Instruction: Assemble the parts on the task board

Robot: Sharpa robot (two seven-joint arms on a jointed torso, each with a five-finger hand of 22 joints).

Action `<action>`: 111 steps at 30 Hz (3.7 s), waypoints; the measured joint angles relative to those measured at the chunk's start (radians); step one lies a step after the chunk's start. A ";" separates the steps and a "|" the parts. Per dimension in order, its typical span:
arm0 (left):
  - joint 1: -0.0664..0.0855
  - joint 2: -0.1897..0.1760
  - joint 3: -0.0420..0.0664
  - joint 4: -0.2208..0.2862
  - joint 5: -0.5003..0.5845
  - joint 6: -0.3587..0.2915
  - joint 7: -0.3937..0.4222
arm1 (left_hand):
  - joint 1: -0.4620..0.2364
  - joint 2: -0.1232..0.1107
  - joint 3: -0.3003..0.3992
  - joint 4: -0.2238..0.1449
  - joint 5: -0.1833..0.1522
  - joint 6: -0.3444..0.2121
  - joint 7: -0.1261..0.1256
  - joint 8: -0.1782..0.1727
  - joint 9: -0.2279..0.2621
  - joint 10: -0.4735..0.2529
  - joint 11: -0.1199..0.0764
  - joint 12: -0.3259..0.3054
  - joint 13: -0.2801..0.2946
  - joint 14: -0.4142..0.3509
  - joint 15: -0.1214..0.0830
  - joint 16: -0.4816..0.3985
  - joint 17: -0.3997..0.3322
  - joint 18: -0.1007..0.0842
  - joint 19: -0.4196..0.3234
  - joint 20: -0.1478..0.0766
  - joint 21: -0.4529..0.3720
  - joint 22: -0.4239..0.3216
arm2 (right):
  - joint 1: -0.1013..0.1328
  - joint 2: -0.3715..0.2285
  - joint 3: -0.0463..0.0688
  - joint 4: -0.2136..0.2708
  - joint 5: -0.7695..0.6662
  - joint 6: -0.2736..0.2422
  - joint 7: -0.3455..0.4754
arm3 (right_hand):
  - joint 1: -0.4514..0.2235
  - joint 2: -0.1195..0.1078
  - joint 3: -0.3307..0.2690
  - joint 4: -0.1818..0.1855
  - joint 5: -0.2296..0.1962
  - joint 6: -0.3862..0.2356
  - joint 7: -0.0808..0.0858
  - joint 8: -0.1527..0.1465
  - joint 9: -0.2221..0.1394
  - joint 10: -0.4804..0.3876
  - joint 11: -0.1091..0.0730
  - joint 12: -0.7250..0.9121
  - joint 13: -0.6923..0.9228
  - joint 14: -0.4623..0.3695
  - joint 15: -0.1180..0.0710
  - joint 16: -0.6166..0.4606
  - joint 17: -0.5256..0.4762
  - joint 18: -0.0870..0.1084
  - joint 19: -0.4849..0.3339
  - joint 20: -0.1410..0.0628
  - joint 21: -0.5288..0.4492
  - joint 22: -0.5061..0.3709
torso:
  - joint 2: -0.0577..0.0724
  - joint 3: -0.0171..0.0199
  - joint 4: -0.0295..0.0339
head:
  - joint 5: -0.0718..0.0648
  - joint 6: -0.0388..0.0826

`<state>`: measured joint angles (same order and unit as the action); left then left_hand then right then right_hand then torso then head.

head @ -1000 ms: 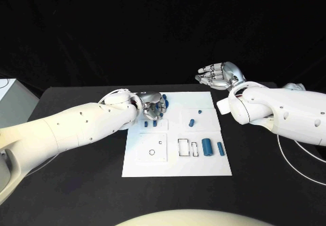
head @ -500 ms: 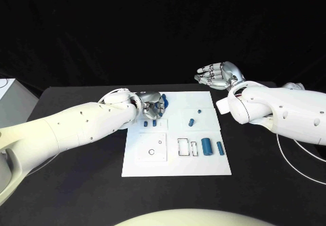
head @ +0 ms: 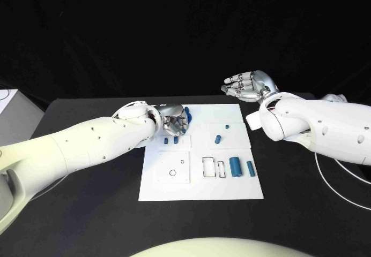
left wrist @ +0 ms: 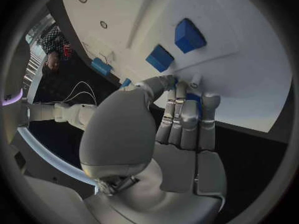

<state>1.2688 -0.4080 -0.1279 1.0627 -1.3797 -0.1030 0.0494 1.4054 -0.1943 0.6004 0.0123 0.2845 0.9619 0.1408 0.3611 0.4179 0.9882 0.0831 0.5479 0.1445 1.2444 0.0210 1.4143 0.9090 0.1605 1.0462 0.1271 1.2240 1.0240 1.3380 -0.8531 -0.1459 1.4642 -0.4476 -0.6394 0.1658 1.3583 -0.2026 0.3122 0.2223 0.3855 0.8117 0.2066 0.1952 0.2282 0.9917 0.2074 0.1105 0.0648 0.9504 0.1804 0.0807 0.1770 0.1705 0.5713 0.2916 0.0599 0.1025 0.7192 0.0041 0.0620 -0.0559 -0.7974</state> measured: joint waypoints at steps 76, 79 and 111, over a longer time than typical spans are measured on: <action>-0.026 -0.104 0.049 0.052 0.107 -0.004 -0.018 | -0.013 0.000 -0.005 -0.008 -0.001 0.010 0.000 -0.026 0.008 0.031 0.003 -0.053 -0.010 0.012 -0.001 0.002 0.007 0.001 0.012 -0.002 0.003 0.009 | 0.000 -0.002 0.000 -0.006 -0.012 0.014 -0.023 | 0.000 0.000 0.000 0.000 0.000 0.007 0.000 0.000 -0.001 0.003 0.003 0.000 0.000 0.007 0.000 0.000 -0.001 0.000 0.000 0.000 0.000 -0.001 | -0.005 -0.0007 0.0055 | -0.004 -0.005; -0.025 -0.102 0.049 0.049 0.107 -0.002 -0.018 | -0.015 -0.003 -0.005 -0.008 -0.001 0.010 0.000 -0.026 0.008 0.031 0.003 -0.053 -0.010 0.012 -0.001 0.002 0.007 0.001 0.012 -0.002 0.003 0.009 | 0.000 -0.002 0.000 -0.005 -0.012 0.014 -0.023 | 0.000 0.000 0.000 0.000 0.000 0.007 0.000 0.000 -0.002 0.003 0.003 -0.004 0.000 0.007 0.000 0.000 -0.002 0.000 -0.002 0.002 0.000 -0.003 | -0.005 -0.0006 0.0055 | -0.004 -0.006; -0.027 -0.107 0.045 0.048 0.101 0.023 -0.026 | -0.023 -0.010 -0.007 -0.017 0.000 -0.042 0.016 -0.093 -0.014 0.032 0.008 -0.102 -0.014 0.008 0.003 0.002 -0.009 0.001 0.008 0.002 -0.001 -0.001 | 0.000 -0.005 0.000 -0.004 -0.015 0.019 -0.026 | 0.000 0.000 0.000 0.000 0.000 0.007 0.000 0.000 -0.004 0.003 0.003 -0.004 0.000 0.007 0.000 0.000 -0.004 0.000 -0.006 0.001 0.000 -0.003 | -0.005 -0.0012 0.0059 | -0.006 -0.006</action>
<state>1.2418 -0.5152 -0.0830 1.1106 -1.2788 -0.0800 0.0237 1.3821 -0.2048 0.5933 -0.0044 0.2841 0.9198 0.1563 0.2677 0.4040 1.0204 0.0915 0.4464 0.1309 1.2521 0.0238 1.4162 0.8995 0.1612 1.0543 0.1289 1.2225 1.0232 1.3378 -0.8586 -0.1460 1.4602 -0.4624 -0.6203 0.1397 1.3583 -0.2026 0.3122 0.2224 0.3855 0.8184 0.2068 0.1953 0.2247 0.9951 0.2108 0.1069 0.0648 0.9576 0.1802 0.0807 0.1728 0.1704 0.5654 0.2930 0.0599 0.0994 0.7139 0.0029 0.0680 -0.0621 -0.8034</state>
